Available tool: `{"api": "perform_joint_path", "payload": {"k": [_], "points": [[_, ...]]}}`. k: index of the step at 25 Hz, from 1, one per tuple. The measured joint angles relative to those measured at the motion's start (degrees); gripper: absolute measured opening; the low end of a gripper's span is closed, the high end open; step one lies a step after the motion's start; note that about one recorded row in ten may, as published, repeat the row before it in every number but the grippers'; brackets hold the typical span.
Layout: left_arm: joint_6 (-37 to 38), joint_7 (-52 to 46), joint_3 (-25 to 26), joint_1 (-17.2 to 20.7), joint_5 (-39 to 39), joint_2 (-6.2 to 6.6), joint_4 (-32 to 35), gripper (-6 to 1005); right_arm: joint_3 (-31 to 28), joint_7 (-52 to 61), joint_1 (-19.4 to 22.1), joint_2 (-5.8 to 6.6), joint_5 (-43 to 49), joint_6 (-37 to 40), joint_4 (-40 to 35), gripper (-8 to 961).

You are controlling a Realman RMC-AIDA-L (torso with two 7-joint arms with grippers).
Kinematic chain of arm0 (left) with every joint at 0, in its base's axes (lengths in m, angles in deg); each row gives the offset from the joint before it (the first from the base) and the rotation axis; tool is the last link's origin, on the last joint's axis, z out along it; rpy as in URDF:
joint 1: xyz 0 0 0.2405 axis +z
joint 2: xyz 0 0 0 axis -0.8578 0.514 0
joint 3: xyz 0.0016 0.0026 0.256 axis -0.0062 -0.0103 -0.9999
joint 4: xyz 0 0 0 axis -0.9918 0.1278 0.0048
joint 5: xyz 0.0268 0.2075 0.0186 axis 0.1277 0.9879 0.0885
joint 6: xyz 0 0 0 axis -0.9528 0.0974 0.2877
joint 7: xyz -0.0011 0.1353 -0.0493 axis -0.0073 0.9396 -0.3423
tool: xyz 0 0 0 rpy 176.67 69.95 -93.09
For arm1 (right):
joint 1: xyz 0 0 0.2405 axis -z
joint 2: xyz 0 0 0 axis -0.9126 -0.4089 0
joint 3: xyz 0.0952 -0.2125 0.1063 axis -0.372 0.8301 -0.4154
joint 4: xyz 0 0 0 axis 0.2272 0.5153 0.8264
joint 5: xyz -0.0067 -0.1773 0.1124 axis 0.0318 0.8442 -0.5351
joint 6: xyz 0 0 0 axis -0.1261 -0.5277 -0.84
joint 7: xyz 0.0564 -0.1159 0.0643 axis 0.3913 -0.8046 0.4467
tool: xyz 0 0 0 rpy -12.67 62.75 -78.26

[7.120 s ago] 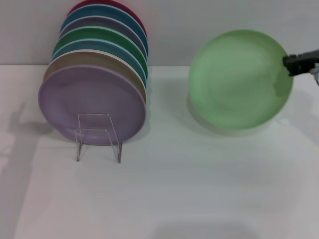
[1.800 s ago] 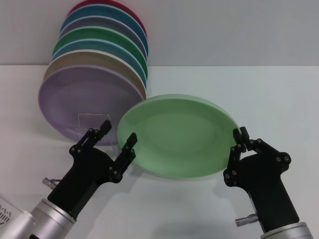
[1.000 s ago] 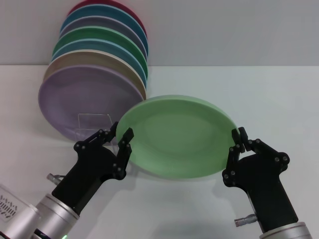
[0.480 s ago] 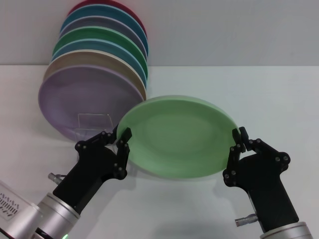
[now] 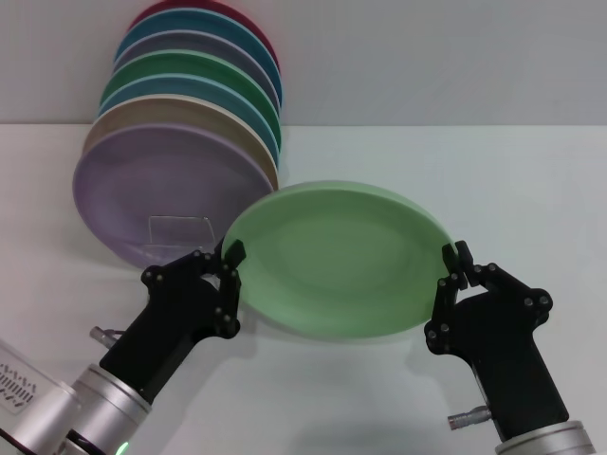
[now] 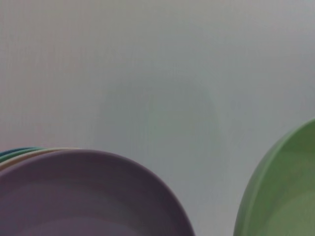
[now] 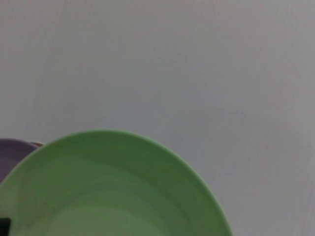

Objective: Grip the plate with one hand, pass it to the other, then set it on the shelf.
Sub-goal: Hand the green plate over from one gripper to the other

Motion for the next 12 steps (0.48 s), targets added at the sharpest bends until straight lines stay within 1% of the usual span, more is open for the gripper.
{"api": "perform_joint_path", "payload": {"k": [7, 12], "points": [[0.0, 0.0, 0.2, -0.1, -0.1, -0.01, 0.2, 40, 0.2, 0.2, -0.4, 0.12, 0.0, 0.0, -0.5, 171], [0.0, 2.1, 0.3, -0.1, -0.1, 0.00, 0.2, 33, 0.3, 0.7, -1.0, 0.29, 0.1, 0.2, -1.2, 179]]}}
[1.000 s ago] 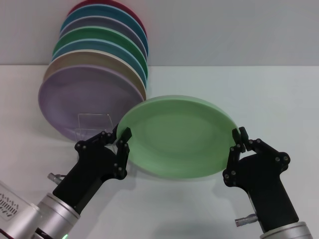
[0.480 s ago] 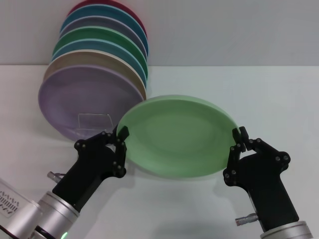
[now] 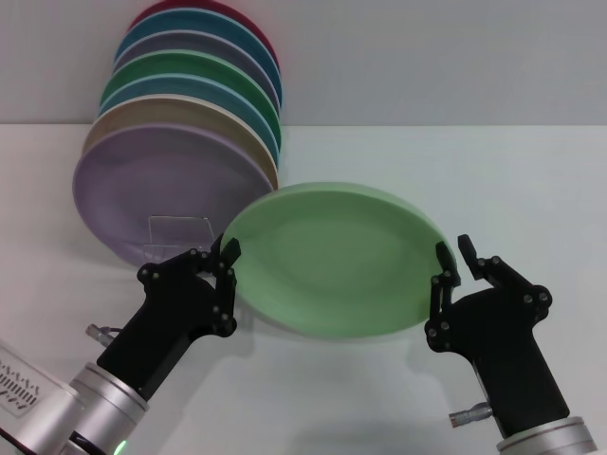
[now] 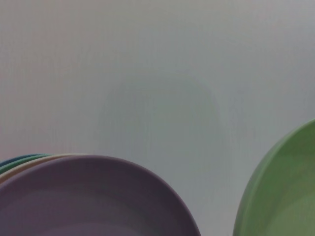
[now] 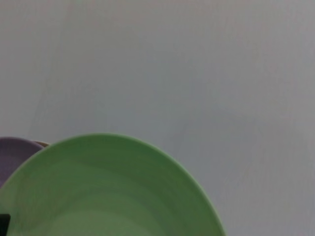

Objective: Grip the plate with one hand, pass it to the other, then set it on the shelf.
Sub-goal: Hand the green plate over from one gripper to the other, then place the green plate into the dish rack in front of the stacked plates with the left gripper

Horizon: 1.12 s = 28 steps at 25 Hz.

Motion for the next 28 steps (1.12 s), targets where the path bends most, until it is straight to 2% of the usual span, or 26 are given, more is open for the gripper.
{"api": "perform_joint_path", "payload": {"k": [7, 12, 13, 16, 18, 23, 28], "points": [[0.3, 0.7, 0.4, 0.4, -0.1, -0.01, -0.3, 33, 2.8, 0.6, -0.6, 0.11, 1.1, 2.7, -1.6, 191], [2.0, 0.8, 1.5, 1.0, -0.1, -0.01, -0.3, 37, 9.5, 3.0, -1.5, 0.23, 1.5, 10.5, -4.7, 346], [3.4, 0.8, 2.3, 1.5, -0.1, 0.08, -0.5, 38, 12.1, 4.0, -1.6, 0.24, 1.7, 13.6, -6.4, 346], [5.5, 0.8, 2.9, 2.2, -0.1, 0.27, -0.8, 40, 14.3, 4.5, -1.7, 0.22, 1.7, 15.6, -7.9, 346], [9.5, 0.8, 3.7, 3.4, -0.1, 0.52, -1.0, 41, 15.7, 4.8, -1.7, 0.12, 1.8, 16.3, -9.3, 346], [15.6, 0.6, 5.0, 4.6, 0.0, 0.66, -0.5, 45, 15.8, 8.6, -1.8, -0.09, 1.4, 15.0, -12.9, 346], [18.4, 0.1, 5.9, 4.6, 0.1, 0.88, -0.1, 49, 14.5, 10.6, -2.2, -0.17, 1.3, 13.0, -15.0, 347]]}}
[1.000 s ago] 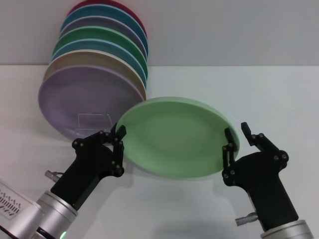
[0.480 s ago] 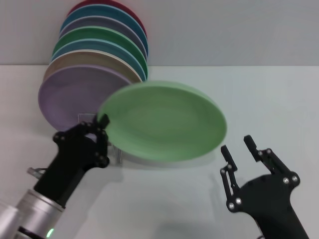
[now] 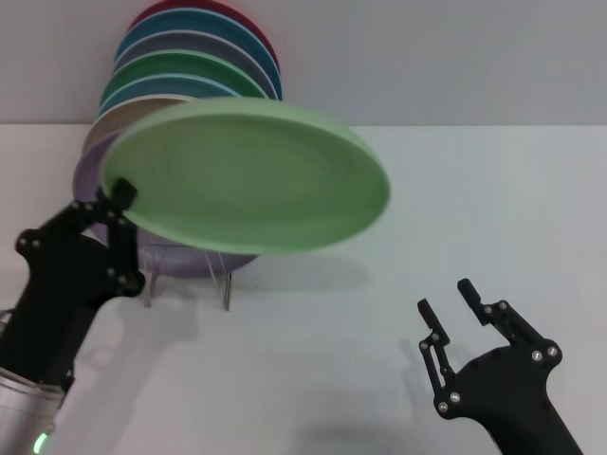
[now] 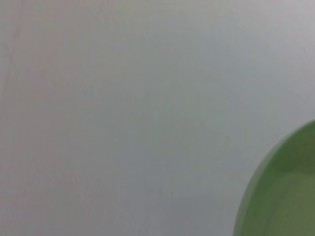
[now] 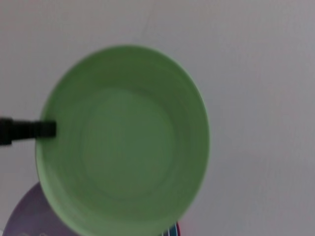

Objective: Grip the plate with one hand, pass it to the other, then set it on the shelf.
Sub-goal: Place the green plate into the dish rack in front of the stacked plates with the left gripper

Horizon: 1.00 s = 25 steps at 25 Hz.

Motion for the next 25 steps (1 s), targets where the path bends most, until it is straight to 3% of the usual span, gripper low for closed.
{"api": "perform_joint_path", "payload": {"k": [10, 17, 25], "points": [[1.0, 0.1, 9.2, -4.2, 0.2, -0.12, 6.8, 56, -1.9, 1.4, -0.9, -0.01, -0.1, -2.2, -1.0, 347], [1.3, -0.5, 10.2, -4.0, 0.4, 0.04, 8.6, 62, -3.5, 1.5, -1.0, -0.01, -0.1, -2.4, -1.0, 347], [2.7, -4.1, 10.3, -5.0, 0.4, 0.11, 15.2, 68, -4.6, 1.5, -0.3, -0.01, -0.1, -2.3, -1.0, 351]]}}
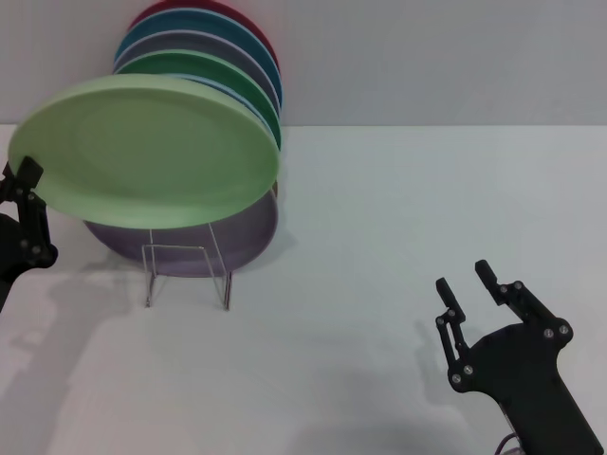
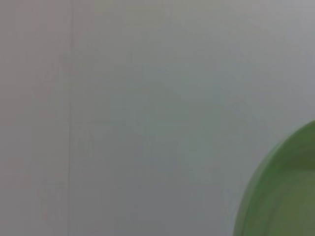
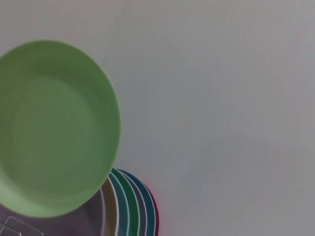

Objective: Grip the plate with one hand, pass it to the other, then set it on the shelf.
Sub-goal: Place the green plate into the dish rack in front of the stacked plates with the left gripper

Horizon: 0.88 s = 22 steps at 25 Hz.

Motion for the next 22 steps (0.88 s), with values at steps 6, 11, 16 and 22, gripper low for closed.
{"api": "perform_joint_path", "payload": {"k": [6, 11, 16, 22], "points": [[0.5, -0.6, -0.1, -0.9, 0.0, 0.15, 2.9, 72, 0.0, -0.3, 0.0, 0.00, 0.0, 0.0, 0.2, 356], [0.9, -0.6, -0.6, -1.5, 0.0, 0.15, 5.2, 76, 0.0, -0.4, 0.0, 0.00, 0.0, 0.0, 0.3, 361], [0.0, -0.3, -0.9, -2.1, 0.1, 0.14, 6.9, 80, 0.0, -0.4, 0.0, 0.00, 0.0, 0.2, 0.4, 366], [-1.6, 0.1, -1.5, -2.2, 1.4, 0.19, 7.8, 84, -0.1, -0.5, 0.1, 0.00, 0.0, 0.4, 0.4, 371]]}}
